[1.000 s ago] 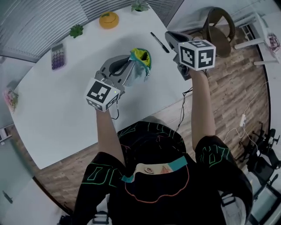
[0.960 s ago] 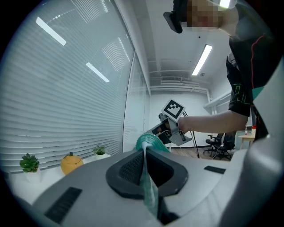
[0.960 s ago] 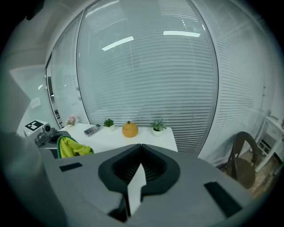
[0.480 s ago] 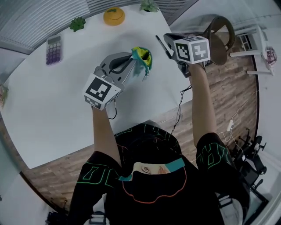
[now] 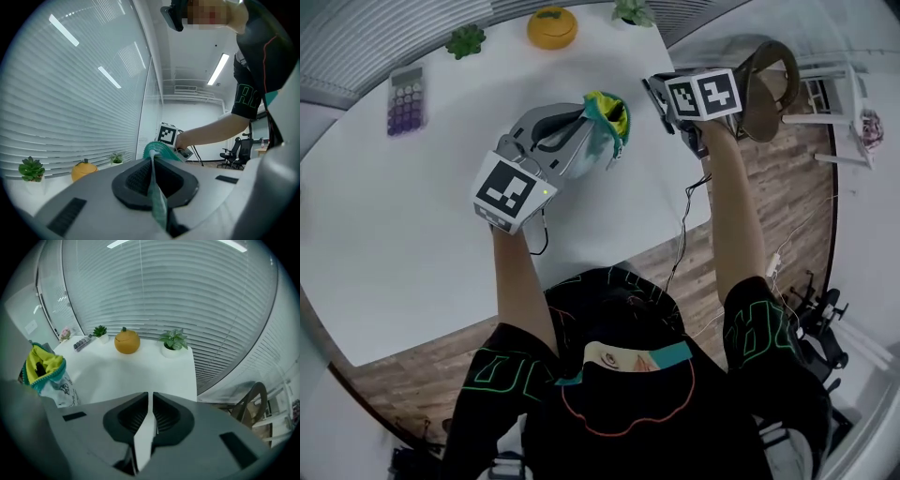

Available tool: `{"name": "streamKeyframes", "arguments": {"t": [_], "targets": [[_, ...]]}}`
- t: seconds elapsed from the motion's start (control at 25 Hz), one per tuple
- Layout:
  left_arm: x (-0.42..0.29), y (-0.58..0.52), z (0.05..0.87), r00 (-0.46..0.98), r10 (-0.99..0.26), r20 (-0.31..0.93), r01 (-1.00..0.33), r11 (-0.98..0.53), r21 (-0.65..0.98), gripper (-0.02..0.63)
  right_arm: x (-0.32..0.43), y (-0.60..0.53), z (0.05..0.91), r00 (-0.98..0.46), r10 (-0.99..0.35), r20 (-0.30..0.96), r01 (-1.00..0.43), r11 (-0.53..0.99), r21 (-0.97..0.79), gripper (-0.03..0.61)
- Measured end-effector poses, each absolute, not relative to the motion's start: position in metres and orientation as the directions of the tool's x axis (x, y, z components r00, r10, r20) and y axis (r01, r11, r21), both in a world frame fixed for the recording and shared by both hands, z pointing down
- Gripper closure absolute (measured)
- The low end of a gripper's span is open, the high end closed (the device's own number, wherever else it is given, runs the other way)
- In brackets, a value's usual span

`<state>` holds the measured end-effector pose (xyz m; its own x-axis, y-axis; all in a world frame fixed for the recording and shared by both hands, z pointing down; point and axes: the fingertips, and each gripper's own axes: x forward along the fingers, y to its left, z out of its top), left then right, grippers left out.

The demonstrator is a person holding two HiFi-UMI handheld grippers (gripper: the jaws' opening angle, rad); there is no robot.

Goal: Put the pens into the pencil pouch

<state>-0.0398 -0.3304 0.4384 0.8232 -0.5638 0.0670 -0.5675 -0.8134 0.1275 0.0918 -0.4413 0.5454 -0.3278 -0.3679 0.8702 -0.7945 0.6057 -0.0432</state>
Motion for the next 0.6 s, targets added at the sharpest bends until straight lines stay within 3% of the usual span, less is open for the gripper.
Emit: {"name": "streamKeyframes", "arguments": {"t": [0.2, 0.28, 0.6], "targets": [[-0.044, -0.337, 0.441, 0.830, -0.556, 0.041, -0.555, -0.818, 0.151, 0.609, 0.096, -0.448, 0.572, -0.271, -0.291, 0.918, -0.793, 0.608, -0.041, 0.545], [-0.044, -0.338, 0.443, 0.834, -0.551, 0.031, -0.549, -0.821, 0.157, 0.609, 0.100, -0.451, 0.581, -0.244, -0.263, 0.933, -0.790, 0.612, -0.034, 0.507], [-0.044, -0.338, 0.447, 0.841, -0.540, 0.026, -0.536, -0.827, 0.170, 0.609, 0.105, -0.457, 0.604, -0.159, -0.141, 0.977, -0.772, 0.634, -0.034, 0.495]]}}
